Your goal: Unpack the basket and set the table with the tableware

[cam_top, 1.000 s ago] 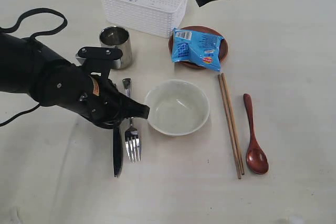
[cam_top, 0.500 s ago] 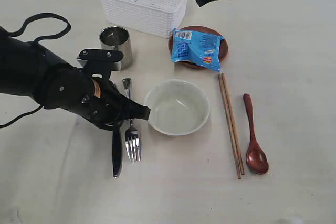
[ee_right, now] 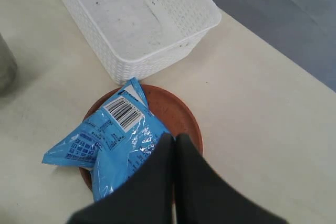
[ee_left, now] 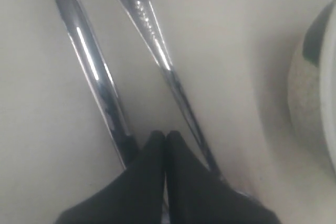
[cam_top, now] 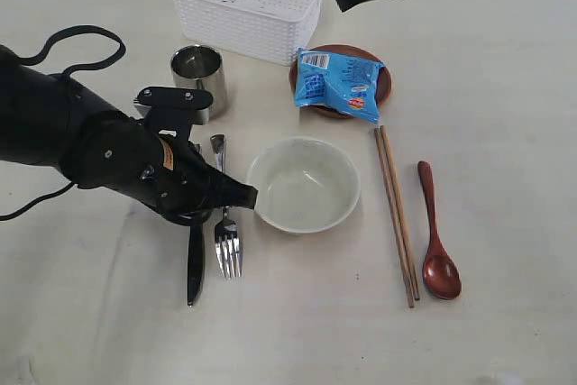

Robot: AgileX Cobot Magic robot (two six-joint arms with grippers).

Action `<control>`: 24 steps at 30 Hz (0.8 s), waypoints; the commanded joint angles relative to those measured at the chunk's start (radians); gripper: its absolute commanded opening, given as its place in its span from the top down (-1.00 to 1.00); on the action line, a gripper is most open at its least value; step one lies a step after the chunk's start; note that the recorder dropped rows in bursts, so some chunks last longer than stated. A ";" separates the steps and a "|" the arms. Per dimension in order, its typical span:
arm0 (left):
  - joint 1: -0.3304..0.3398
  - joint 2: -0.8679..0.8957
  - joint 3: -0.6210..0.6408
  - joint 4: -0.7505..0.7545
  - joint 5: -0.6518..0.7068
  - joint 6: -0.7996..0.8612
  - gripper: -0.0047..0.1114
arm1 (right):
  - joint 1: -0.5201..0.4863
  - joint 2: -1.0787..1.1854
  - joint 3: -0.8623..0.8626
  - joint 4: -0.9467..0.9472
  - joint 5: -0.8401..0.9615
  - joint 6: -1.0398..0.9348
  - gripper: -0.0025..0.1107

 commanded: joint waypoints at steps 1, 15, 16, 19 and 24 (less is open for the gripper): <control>-0.004 0.003 0.007 -0.004 0.042 0.015 0.92 | -0.006 -0.008 0.003 0.005 0.002 0.003 0.96; -0.004 0.003 0.007 -0.004 0.075 0.024 0.92 | -0.006 -0.008 0.003 0.005 0.002 0.004 0.96; -0.004 0.003 0.007 -0.004 0.082 0.025 0.92 | -0.006 -0.008 0.003 0.005 0.002 0.004 0.96; -0.004 0.002 0.007 -0.004 0.090 0.033 0.92 | -0.006 -0.008 0.003 0.005 0.002 0.004 0.96; -0.004 -0.007 0.007 -0.004 0.085 0.041 0.92 | -0.006 -0.008 0.003 0.005 0.002 0.004 0.96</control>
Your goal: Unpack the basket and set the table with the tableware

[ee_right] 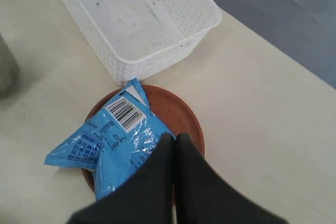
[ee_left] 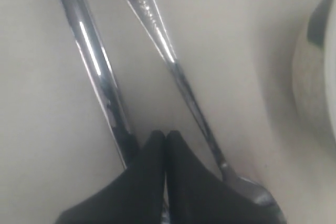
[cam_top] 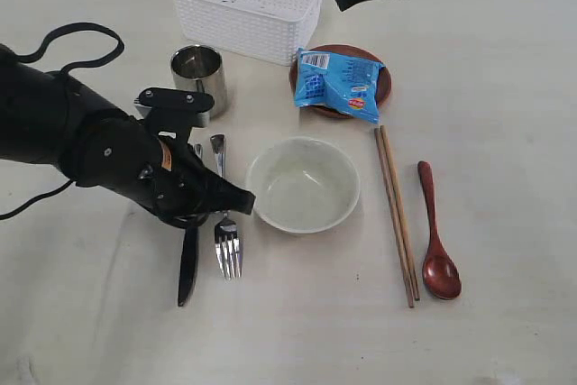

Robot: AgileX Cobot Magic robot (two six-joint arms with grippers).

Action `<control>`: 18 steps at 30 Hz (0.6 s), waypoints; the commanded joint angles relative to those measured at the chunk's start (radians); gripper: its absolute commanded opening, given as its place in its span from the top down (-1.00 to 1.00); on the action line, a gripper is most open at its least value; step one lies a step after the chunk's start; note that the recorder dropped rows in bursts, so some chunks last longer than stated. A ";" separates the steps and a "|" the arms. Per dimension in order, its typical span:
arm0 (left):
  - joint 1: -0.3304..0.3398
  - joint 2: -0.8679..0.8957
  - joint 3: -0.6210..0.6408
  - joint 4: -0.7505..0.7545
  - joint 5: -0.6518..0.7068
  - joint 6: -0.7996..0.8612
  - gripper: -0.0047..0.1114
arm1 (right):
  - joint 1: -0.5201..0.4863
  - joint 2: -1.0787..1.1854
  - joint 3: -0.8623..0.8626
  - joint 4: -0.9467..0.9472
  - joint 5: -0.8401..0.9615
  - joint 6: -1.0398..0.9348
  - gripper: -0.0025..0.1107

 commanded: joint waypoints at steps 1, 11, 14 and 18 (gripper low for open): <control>-0.004 -0.029 0.009 -0.004 0.040 0.010 0.92 | -0.006 -0.008 0.003 -0.002 0.002 -0.002 0.96; -0.004 -0.162 0.009 -0.004 -0.042 0.016 0.92 | -0.006 -0.008 0.003 -0.002 0.002 -0.007 0.96; -0.002 -0.113 0.007 -0.004 -0.142 0.009 0.92 | -0.006 -0.008 0.003 -0.002 0.002 -0.007 0.96; 0.001 -0.030 -0.073 -0.004 -0.127 0.011 0.92 | -0.006 -0.008 0.003 -0.002 0.002 -0.007 0.96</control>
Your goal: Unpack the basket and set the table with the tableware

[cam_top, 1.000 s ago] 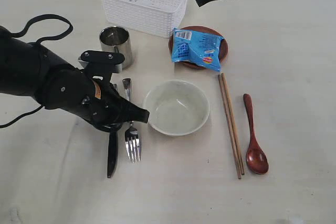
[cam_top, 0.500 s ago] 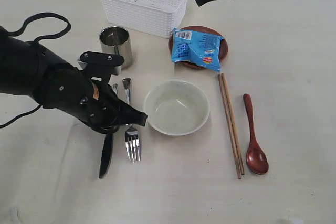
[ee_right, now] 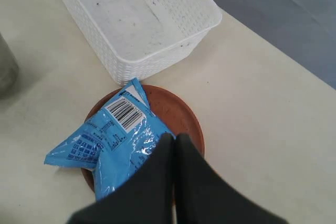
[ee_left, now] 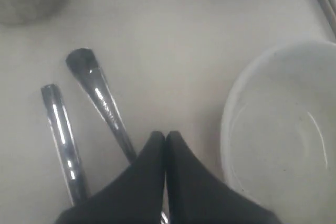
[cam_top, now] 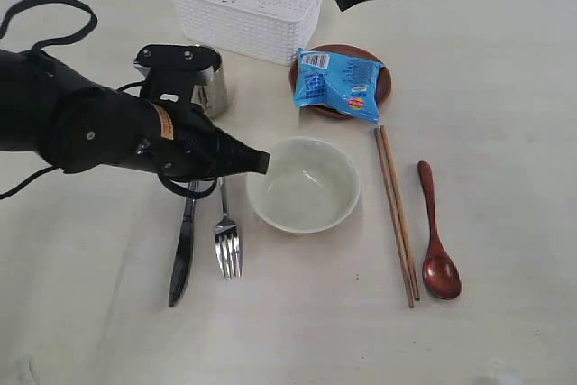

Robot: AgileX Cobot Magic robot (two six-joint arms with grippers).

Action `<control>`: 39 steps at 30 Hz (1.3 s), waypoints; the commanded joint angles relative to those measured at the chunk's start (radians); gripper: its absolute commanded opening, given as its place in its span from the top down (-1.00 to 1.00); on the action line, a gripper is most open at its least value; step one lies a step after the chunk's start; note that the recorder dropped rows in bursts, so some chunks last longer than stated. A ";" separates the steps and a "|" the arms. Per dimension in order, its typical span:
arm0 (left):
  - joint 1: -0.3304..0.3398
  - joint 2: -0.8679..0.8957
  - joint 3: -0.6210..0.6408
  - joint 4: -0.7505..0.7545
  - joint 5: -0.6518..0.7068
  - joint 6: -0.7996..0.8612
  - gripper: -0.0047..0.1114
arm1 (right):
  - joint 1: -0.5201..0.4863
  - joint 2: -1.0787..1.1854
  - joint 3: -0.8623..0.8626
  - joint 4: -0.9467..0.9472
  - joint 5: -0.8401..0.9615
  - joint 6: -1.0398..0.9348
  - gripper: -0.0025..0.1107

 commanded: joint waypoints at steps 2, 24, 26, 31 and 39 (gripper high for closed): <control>0.026 0.090 -0.111 0.017 0.055 0.005 0.92 | -0.006 -0.008 0.003 -0.002 0.002 -0.005 0.96; 0.173 0.154 -0.132 0.071 -0.005 0.003 0.92 | -0.006 -0.008 0.003 -0.002 -0.003 -0.012 0.96; 0.173 0.154 -0.132 0.071 -0.015 0.003 0.92 | -0.006 -0.008 0.003 -0.002 -0.005 -0.012 0.96; 0.173 0.157 -0.132 0.071 -0.051 0.003 0.92 | -0.006 -0.008 0.003 -0.002 -0.005 -0.012 0.96; 0.173 0.216 -0.137 0.071 -0.047 0.003 0.92 | -0.006 -0.008 0.003 -0.002 -0.005 -0.012 0.96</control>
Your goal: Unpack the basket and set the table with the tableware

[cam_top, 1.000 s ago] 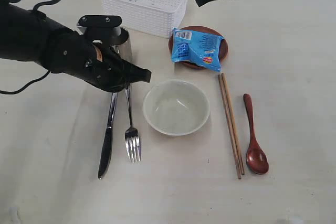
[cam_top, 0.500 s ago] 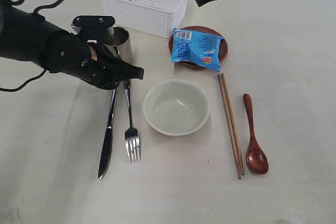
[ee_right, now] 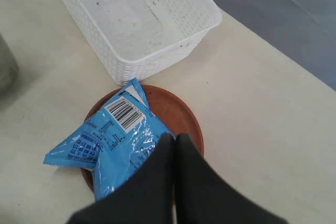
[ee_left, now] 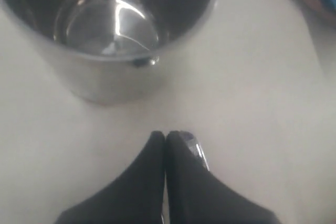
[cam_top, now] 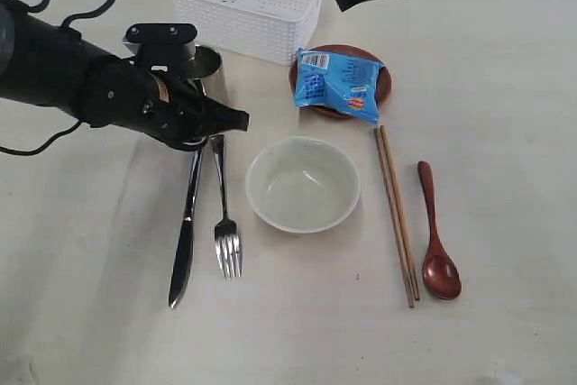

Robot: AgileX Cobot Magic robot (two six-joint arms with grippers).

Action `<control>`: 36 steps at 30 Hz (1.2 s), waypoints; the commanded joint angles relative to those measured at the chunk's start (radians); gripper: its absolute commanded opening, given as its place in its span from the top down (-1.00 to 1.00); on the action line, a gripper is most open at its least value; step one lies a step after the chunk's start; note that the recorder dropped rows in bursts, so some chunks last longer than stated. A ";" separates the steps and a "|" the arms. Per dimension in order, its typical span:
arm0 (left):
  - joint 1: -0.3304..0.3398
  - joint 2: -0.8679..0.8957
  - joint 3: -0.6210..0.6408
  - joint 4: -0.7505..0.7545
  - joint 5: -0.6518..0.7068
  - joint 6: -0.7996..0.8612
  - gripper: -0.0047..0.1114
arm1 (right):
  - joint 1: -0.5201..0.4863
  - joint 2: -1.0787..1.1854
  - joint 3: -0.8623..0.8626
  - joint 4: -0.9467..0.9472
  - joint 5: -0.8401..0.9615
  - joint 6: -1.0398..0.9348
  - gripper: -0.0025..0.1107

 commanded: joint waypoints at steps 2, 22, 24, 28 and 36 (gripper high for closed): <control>0.002 0.026 -0.003 0.008 -0.004 0.001 0.92 | -0.006 -0.008 0.003 -0.002 -0.005 -0.010 0.96; 0.002 0.054 -0.003 0.008 -0.034 -0.001 0.92 | -0.006 -0.008 0.003 -0.002 -0.008 -0.010 0.96; 0.002 0.054 -0.003 0.008 -0.048 -0.001 0.92 | -0.006 -0.008 0.003 -0.002 -0.008 -0.010 0.96; 0.002 0.054 -0.003 0.008 -0.055 -0.003 0.92 | -0.006 -0.008 0.003 -0.002 -0.011 -0.010 0.96; -0.001 0.054 -0.003 0.008 -0.068 -0.003 0.92 | -0.006 -0.008 0.003 -0.002 -0.013 -0.010 0.96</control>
